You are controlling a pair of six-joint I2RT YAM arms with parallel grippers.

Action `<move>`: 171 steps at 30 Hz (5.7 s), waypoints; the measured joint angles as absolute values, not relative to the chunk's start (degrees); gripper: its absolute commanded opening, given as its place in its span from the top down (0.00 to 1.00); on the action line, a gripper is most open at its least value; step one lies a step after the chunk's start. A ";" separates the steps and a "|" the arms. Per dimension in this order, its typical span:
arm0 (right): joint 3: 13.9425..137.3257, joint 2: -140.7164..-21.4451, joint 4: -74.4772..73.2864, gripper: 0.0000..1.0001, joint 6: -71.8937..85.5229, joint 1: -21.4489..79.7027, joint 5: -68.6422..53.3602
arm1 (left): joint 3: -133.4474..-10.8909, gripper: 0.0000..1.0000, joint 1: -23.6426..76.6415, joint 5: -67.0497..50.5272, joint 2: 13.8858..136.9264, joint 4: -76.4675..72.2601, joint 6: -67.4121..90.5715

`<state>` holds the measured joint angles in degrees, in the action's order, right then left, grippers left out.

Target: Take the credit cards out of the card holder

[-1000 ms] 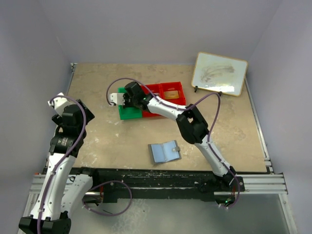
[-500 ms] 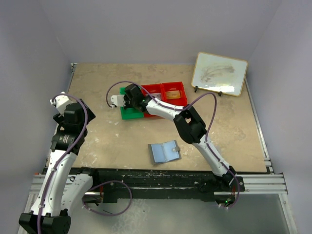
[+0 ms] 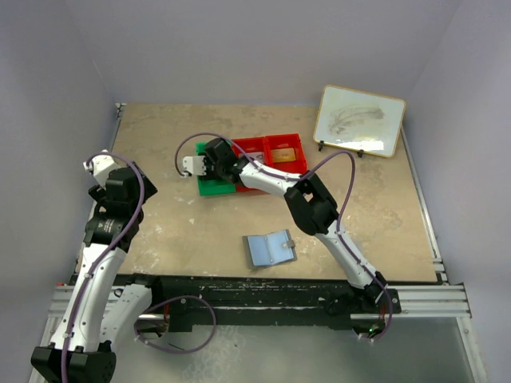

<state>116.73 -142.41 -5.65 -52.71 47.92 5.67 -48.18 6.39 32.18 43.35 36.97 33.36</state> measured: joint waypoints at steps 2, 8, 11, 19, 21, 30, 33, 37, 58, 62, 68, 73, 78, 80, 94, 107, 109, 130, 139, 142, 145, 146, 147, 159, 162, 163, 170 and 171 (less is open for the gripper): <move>116.73 -142.41 -6.39 0.45 -52.56 47.83 4.69 | -48.18 0.24 6.39 32.01 43.42 36.95 33.36; 116.79 -142.10 -7.33 0.39 -51.66 47.09 0.69 | -48.18 0.24 6.39 31.59 43.81 36.95 33.34; 116.99 -142.12 -6.98 0.38 -50.43 46.85 0.47 | -48.18 0.24 6.39 31.46 44.12 36.95 33.34; 117.05 -142.52 -5.21 0.36 -47.40 46.81 2.02 | -48.18 0.25 6.39 31.27 44.34 36.95 33.34; 117.08 -142.91 -3.88 0.36 -46.94 46.81 2.52 | -48.18 0.25 6.39 31.27 44.47 36.95 33.32; 117.10 -144.51 1.85 0.39 -46.39 46.94 7.05 | -48.18 0.25 6.39 31.22 45.17 36.95 33.32; 117.10 -144.81 2.74 0.44 -46.09 46.94 8.03 | -48.18 0.25 6.39 31.22 45.23 36.95 33.32; 116.92 -144.88 3.14 0.46 -44.73 46.92 8.23 | -48.18 0.25 6.39 31.20 45.39 36.95 33.32; 116.66 -145.25 4.78 0.46 -39.13 46.85 10.28 | -48.18 0.25 6.39 30.85 45.80 36.95 33.30; 112.49 -143.28 7.33 0.45 -38.02 46.74 6.81 | -48.18 0.25 6.39 30.85 45.80 36.95 33.30; 102.17 -136.40 7.99 0.46 -37.41 46.54 3.38 | -48.18 0.25 6.39 30.85 45.80 36.95 33.30; 94.74 -131.28 8.08 0.44 -37.39 46.44 0.89 | -48.18 0.25 6.39 30.83 45.80 36.97 33.30; 89.21 -126.87 8.19 0.44 -37.12 46.44 0.36 | -48.18 0.26 6.39 30.85 45.80 36.95 33.30; 89.23 -126.61 8.62 0.44 -36.77 46.44 0.54 | -48.18 0.26 6.39 30.85 45.80 36.97 33.30; 88.84 -123.92 12.62 0.44 -30.68 46.11 2.02 | -48.18 0.25 6.39 30.79 45.80 36.95 33.30; 61.39 -82.48 21.39 0.15 -2.33 45.95 12.14 | -48.18 0.25 6.39 29.78 46.26 36.95 33.15; 59.22 -79.92 18.98 0.07 2.79 45.63 14.72 | -48.18 0.25 6.39 29.71 46.26 36.95 33.15; 36.62 -56.82 -6.68 0.00 39.53 44.95 14.22 | -47.88 0.35 6.39 24.32 49.56 36.01 33.26; 31.79 -56.16 -10.26 0.01 47.33 44.95 6.61 | -42.48 0.27 15.94 6.15 46.50 31.24 38.46; 31.00 -56.16 -10.20 0.04 48.84 44.95 5.80 | -39.22 0.26 22.37 3.77 42.41 29.63 41.87; 29.78 -56.10 -10.02 0.08 50.37 44.95 4.89 | -36.56 0.26 25.67 3.07 41.69 28.53 44.75; 29.30 -55.99 -10.07 0.10 50.78 44.95 4.75 | -35.68 0.26 26.98 3.07 41.98 28.03 45.58; 28.77 -55.77 -10.00 0.12 51.13 44.95 4.54 | -35.00 0.26 28.38 3.07 42.33 27.70 46.22; 24.23 -54.78 -5.93 0.32 52.99 44.95 -1.26 | -29.41 0.31 48.88 7.62 55.99 14.68 56.25; 23.83 -56.55 -5.21 0.35 53.43 44.95 -2.35 | -29.41 0.35 52.88 9.63 60.12 12.34 58.00; 23.83 -57.36 -4.99 0.35 53.49 44.95 -2.50 | -29.39 0.36 54.13 10.46 61.28 11.64 58.74; 23.40 -59.96 -3.55 0.36 53.67 44.95 -2.85 | -29.26 0.49 59.88 13.96 66.32 7.05 62.81; 23.11 -60.07 -3.31 0.36 53.78 44.95 -3.14 | -29.26 0.52 60.38 14.22 66.98 6.70 63.35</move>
<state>23.11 -60.07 -3.31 53.78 44.95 -3.14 -29.26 60.38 14.22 66.98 6.70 63.35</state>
